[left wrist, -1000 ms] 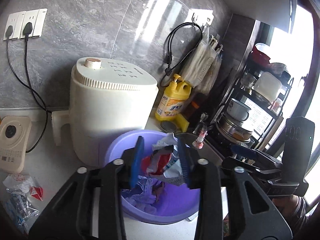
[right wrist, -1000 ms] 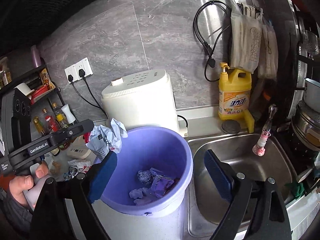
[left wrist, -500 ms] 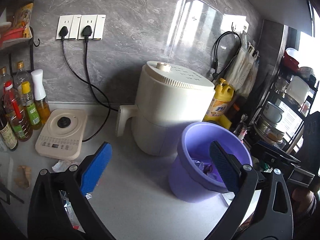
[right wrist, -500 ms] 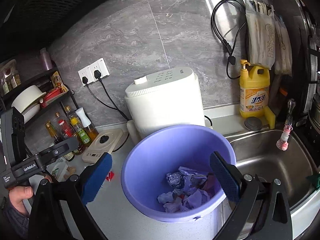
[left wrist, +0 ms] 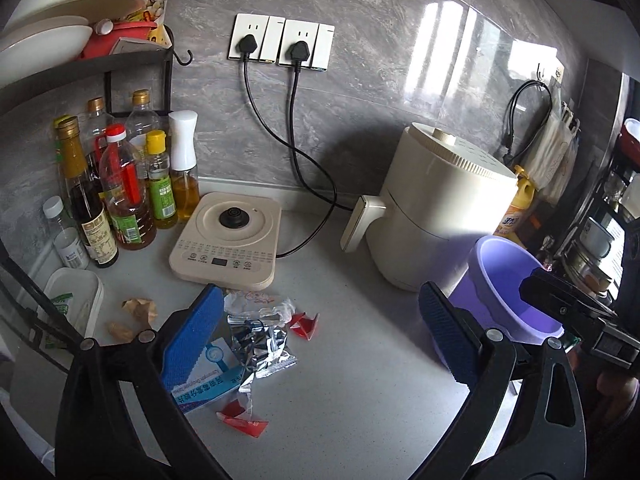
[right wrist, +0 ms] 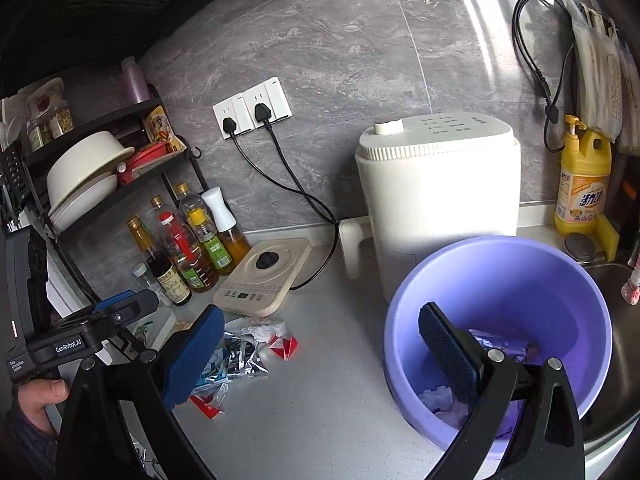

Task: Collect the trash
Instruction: 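Move both tools back over the remaining trash on the counter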

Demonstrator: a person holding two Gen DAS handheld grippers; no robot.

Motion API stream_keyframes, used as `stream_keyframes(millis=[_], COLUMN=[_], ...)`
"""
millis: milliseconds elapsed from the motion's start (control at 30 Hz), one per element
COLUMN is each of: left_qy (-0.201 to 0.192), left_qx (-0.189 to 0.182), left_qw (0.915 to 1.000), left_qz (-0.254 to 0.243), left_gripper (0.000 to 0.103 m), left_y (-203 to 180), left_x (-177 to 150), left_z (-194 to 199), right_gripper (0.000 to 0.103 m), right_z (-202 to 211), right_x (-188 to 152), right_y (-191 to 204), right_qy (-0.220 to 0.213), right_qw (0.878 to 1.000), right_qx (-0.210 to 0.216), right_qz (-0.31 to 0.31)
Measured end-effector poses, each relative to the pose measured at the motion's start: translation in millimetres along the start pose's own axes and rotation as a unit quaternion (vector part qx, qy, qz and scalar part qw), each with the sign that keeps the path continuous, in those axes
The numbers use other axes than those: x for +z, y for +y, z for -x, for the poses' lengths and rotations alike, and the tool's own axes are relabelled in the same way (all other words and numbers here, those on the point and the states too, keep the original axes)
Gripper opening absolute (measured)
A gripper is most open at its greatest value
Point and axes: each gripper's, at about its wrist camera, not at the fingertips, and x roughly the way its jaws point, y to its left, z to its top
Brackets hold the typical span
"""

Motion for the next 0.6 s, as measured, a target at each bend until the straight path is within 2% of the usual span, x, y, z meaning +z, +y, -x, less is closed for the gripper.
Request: stream_keyframes(millis=[133,200,267,367,500,600], left_qy=[0.002,0.005,0.011,0.019,0.024,0.039], left_qx=[0.013,0.02,0.033,0.049,0.075,0.091], left_qw=[0.9998,0.9993,0.9986,0.997,0.9947,0.9922], left_qz=[0.015,0.031,0.039,0.057,0.066,0.076], left_gripper=[0.096,0.091,0.08,0.071,0.069,0.059], left_y=[19,30,40,55,71,82], left_x=[-7,-9,-12,-16,-22,-26], left_z=[4,6,6,6,2,-5], right_gripper=[0.095,0.093,0.086,0.077,0.068,0.062], right_z=[-21,-32,-45,-66,-92,-114], right_x=[-1,-1,-2,-5,-12,-20], right_y=[18,26,35,47,61,68], right_qy=[0.023,0.034,0.049,0.079,0.115,0.145], right_qw=[0.999,0.999,0.997,0.994,0.989,0.984], right_qx=[0.016,0.026,0.033,0.046,0.056,0.06], right_qz=[0.025,0.033,0.046,0.06,0.078,0.082])
